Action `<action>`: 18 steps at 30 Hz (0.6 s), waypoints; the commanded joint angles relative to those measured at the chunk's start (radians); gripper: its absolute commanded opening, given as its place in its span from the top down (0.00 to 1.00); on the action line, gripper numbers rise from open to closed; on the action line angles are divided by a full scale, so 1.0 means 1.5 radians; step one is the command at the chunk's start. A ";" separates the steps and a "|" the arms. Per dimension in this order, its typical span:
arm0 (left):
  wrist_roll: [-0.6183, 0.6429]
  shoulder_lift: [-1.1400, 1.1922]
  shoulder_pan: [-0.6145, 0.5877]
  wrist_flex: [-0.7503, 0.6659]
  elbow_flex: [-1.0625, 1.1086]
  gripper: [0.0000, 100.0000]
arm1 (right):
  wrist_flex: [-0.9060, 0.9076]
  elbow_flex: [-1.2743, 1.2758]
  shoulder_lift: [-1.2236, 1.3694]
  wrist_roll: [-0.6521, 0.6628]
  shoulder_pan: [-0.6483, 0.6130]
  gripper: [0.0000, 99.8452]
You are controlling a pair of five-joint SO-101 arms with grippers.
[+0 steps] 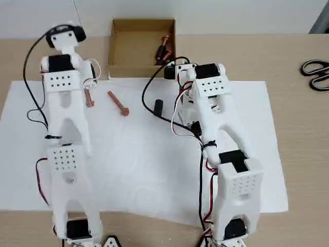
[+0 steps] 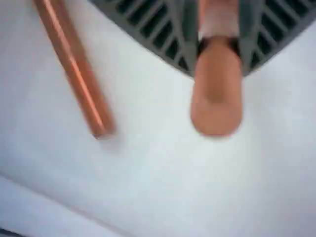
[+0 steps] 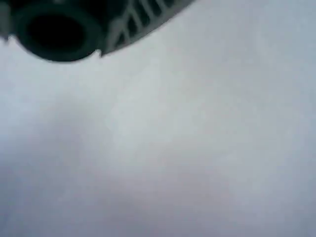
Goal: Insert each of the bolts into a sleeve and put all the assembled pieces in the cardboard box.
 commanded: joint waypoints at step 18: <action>-0.448 -0.545 0.055 0.011 0.638 0.99 | 0.001 -0.002 -0.051 0.003 0.008 1.00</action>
